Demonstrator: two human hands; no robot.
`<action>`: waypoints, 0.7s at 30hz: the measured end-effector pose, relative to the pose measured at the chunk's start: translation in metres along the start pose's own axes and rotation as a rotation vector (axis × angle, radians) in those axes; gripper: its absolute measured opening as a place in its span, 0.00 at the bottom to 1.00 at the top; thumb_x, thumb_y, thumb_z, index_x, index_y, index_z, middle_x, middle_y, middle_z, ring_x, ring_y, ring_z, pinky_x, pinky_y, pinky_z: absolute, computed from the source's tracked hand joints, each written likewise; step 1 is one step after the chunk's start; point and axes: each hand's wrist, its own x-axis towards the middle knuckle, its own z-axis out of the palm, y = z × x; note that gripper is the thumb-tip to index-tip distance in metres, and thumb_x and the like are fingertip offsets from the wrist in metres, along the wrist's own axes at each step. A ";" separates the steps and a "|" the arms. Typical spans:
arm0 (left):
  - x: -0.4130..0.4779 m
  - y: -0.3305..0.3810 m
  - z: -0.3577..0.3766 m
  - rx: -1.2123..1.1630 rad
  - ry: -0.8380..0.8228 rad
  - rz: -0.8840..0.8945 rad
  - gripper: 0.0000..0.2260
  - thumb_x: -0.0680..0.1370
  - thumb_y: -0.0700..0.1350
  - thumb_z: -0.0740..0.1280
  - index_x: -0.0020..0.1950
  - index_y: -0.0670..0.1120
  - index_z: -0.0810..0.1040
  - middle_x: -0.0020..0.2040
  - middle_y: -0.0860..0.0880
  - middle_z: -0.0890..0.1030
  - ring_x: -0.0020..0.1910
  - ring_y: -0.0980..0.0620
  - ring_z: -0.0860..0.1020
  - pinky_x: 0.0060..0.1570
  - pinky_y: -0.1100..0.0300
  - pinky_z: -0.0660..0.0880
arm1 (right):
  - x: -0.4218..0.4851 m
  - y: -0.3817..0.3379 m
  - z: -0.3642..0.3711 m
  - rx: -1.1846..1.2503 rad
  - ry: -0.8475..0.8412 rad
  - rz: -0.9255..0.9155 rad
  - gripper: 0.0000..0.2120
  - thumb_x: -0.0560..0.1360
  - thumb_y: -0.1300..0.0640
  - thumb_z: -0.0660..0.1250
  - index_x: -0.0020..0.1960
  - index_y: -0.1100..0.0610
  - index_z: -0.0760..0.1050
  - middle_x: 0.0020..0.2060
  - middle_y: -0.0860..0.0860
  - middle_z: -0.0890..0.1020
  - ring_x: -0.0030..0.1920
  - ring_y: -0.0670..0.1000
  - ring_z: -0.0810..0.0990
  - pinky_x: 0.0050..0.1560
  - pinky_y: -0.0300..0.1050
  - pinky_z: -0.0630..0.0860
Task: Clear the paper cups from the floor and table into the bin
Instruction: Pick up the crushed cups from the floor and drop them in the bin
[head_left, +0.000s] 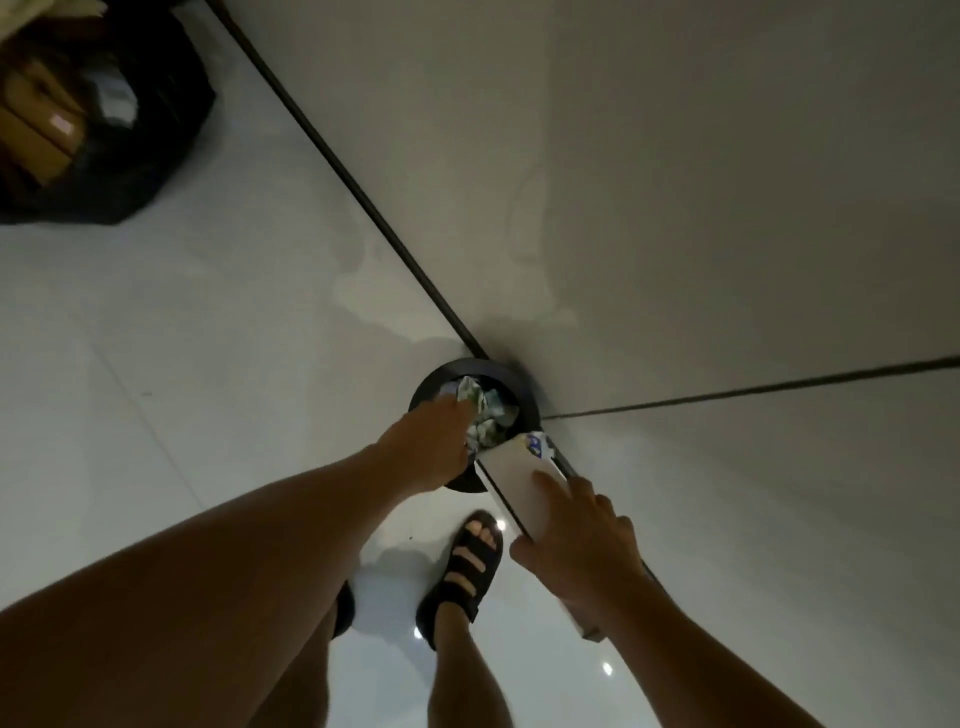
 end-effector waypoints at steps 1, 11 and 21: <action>0.023 -0.009 0.012 0.021 -0.027 0.015 0.26 0.76 0.48 0.66 0.72 0.45 0.64 0.66 0.41 0.70 0.63 0.42 0.73 0.55 0.55 0.72 | 0.022 0.002 0.009 0.003 0.001 0.017 0.37 0.68 0.34 0.60 0.72 0.44 0.53 0.64 0.53 0.69 0.61 0.55 0.72 0.59 0.54 0.71; 0.092 -0.087 0.074 0.163 0.105 0.131 0.33 0.72 0.52 0.70 0.73 0.45 0.63 0.71 0.43 0.65 0.70 0.41 0.62 0.63 0.45 0.69 | 0.155 -0.007 0.077 -0.005 -0.044 0.021 0.34 0.70 0.37 0.64 0.71 0.48 0.59 0.63 0.57 0.70 0.62 0.61 0.71 0.60 0.60 0.72; 0.096 -0.113 0.062 0.154 0.145 0.085 0.30 0.75 0.52 0.67 0.73 0.42 0.64 0.73 0.40 0.62 0.73 0.39 0.60 0.66 0.44 0.65 | 0.190 -0.028 0.089 -0.088 0.306 -0.091 0.35 0.71 0.32 0.59 0.73 0.49 0.62 0.73 0.55 0.63 0.71 0.59 0.63 0.66 0.61 0.64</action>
